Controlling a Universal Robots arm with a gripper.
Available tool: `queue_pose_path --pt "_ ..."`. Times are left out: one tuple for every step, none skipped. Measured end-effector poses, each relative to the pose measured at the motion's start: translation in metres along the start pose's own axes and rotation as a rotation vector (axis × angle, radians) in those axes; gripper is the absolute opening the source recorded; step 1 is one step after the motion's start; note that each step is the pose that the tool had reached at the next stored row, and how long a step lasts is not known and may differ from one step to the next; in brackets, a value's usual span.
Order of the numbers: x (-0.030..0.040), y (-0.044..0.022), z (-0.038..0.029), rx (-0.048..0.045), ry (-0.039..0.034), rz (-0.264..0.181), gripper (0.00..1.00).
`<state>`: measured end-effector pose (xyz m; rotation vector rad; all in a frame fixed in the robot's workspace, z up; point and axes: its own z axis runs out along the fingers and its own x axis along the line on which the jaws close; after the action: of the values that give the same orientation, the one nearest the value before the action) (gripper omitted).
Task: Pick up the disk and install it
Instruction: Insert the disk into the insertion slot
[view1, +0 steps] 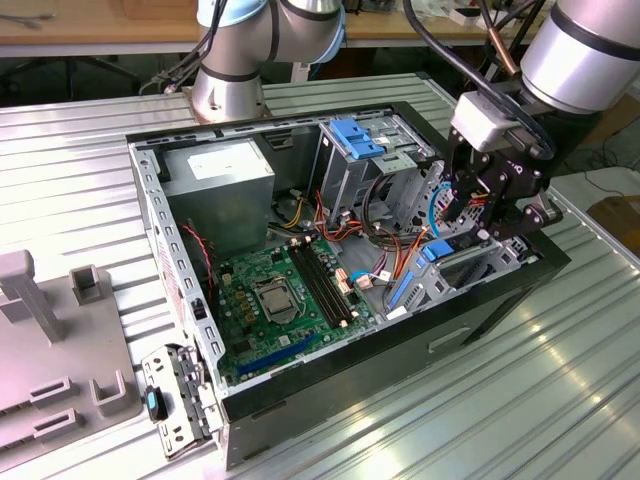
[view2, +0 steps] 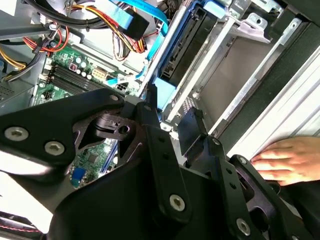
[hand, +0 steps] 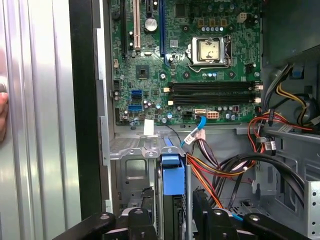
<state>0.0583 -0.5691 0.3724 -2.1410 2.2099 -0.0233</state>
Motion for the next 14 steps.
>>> queue_pose_path --pt "0.0003 0.0 -0.0001 0.0 0.0001 0.0 0.43" --pt "0.0003 -0.0001 0.0 -0.0001 0.0 0.0 0.36" --pt "0.0003 -0.0002 0.0 0.0 0.0001 0.0 0.29" --pt "0.0002 -0.0005 0.0 0.0 0.0 0.0 0.29" --pt "0.0002 -0.0011 0.0 -0.0001 0.0 0.0 0.24" --pt "0.0003 -0.0025 0.0001 -0.0001 0.0 0.0 0.18" --pt "0.0002 -0.0042 0.0003 0.0 -0.0001 0.0 0.12" --pt "0.0001 -0.0075 0.0004 0.0 0.0001 0.0 0.11" --pt "0.0 -0.0098 0.0007 -0.0001 0.0 0.0 0.11" --pt "-0.0001 -0.0135 0.001 0.0 0.0 0.0 0.11" --pt "-0.0003 -0.0197 0.0015 0.0 0.0001 0.0 0.11" --pt "-0.0005 -0.026 0.0021 0.0 0.0001 0.0 0.11" --pt "-0.0006 -0.0296 0.0024 0.0 0.0001 0.0 0.11" --pt "-0.0007 -0.0309 0.0026 -0.0001 -0.0001 0.0 0.11"
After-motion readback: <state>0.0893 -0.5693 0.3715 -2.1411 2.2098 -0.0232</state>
